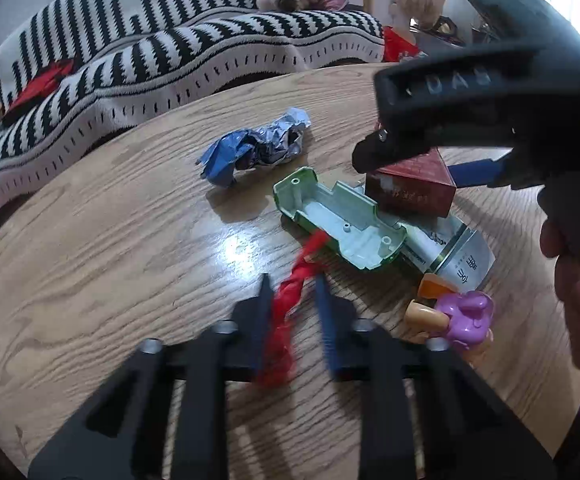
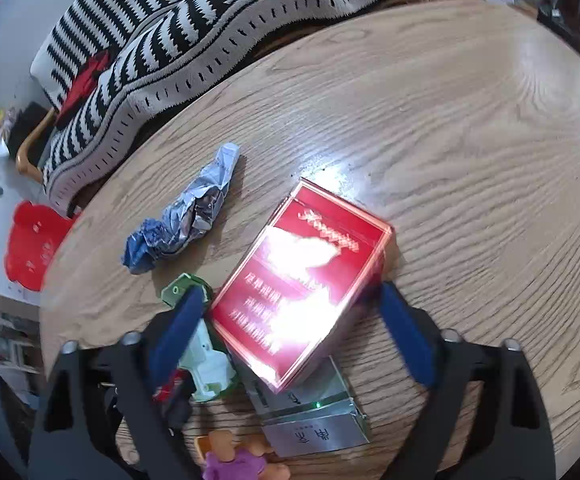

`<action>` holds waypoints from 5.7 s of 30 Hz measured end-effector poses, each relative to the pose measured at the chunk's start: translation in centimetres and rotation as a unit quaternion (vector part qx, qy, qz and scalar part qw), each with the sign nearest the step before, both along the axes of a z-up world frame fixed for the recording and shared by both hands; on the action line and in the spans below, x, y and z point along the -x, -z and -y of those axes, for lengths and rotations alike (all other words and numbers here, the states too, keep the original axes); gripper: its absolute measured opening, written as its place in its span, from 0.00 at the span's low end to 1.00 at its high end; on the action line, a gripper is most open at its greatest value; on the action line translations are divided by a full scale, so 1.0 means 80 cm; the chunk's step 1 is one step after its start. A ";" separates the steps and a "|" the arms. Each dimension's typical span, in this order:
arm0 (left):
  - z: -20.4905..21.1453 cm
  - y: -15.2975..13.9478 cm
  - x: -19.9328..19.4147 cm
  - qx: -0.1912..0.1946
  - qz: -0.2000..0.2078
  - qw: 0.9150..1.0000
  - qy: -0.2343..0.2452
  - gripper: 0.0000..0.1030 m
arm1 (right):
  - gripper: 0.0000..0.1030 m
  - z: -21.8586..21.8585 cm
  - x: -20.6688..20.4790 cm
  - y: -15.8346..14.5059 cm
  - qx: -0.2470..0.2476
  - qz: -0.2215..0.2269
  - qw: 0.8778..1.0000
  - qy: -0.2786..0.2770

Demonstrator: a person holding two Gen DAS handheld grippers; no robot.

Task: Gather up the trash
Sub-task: 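Grasp the red ribbon with left tool while right tool grasps red cigarette box, then carry ribbon and cigarette box over the black bin and open both tools, then grasp the pink-orange toy figure with left tool while right tool grasps white-green packet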

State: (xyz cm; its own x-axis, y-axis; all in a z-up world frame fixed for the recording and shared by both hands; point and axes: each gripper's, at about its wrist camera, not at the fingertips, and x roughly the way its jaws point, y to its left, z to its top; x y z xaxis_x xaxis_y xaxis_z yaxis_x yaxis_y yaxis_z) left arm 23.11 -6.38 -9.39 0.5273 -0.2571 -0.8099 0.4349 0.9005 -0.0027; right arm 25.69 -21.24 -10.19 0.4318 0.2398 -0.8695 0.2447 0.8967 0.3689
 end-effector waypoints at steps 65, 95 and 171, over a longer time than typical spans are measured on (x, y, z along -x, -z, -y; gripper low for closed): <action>-0.036 -0.091 0.204 0.020 0.006 0.999 -0.049 0.10 | 0.58 0.013 0.231 -0.087 0.036 0.083 0.991 -0.094; -0.010 -0.023 0.391 -0.008 -0.058 0.998 0.031 0.10 | 0.54 -0.027 0.481 -0.038 -0.027 0.059 0.974 -0.218; 0.016 -0.008 0.098 0.049 -0.022 0.987 -0.152 0.88 | 0.89 0.060 0.145 -0.048 0.048 0.093 0.989 -0.107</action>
